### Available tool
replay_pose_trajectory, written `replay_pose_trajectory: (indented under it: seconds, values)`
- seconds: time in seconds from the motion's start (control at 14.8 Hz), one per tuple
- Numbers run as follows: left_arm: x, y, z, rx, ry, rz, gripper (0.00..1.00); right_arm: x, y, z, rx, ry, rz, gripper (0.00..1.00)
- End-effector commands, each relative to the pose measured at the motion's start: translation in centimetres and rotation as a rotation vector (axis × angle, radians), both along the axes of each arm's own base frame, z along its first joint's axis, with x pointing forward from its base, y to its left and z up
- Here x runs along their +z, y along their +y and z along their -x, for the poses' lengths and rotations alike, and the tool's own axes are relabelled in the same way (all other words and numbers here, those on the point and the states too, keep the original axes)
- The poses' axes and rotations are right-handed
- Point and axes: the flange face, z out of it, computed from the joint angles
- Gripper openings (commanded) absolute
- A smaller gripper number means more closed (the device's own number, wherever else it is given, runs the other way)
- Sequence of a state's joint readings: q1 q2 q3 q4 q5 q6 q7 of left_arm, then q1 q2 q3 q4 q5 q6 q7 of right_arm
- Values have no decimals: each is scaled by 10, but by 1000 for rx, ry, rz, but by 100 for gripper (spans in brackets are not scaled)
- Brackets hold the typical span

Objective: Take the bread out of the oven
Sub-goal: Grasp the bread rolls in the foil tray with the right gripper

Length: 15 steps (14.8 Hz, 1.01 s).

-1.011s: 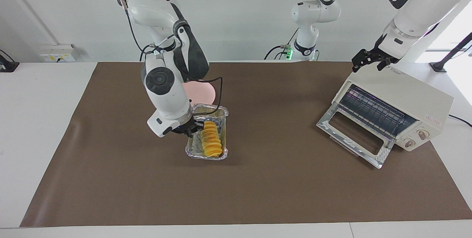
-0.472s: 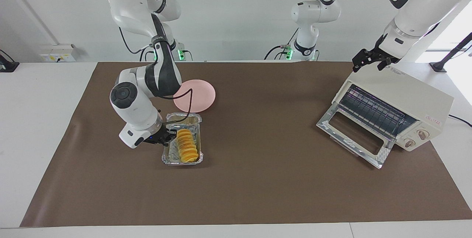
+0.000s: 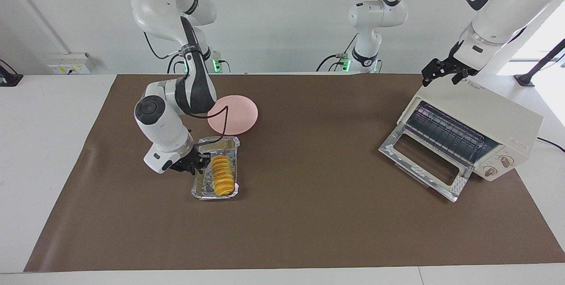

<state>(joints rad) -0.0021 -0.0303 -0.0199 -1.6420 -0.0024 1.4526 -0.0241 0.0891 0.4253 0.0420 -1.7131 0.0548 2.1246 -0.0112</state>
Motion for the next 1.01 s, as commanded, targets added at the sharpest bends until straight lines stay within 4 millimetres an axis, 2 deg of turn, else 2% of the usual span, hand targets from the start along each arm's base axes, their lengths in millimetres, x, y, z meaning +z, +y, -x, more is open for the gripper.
replay_pose_trajectory:
  seconds: [0.0,0.13,0.2,0.34,0.4,0.67,0.94]
  values:
    - [6,3,6,0,-8,-21,100,12,4,8,19,-1,-13,100]
    - [6,3,6,0,-8,-21,100,35,14,-1,-10,2,-14,100]
    - [6,3,6,0,-8,-21,100,37,35,0,-24,3,-8,100]
    - [6,3,6,0,-8,-21,100,26,80,7,-71,12,-2,100]
    - [6,3,6,0,-8,-21,100,18,94,9,-63,11,9,100]
    - [6,3,6,0,-8,-21,100,-12,96,6,-18,6,74,100]
    - [6,3,6,0,-8,-21,100,-5,91,3,-19,31,85,100]
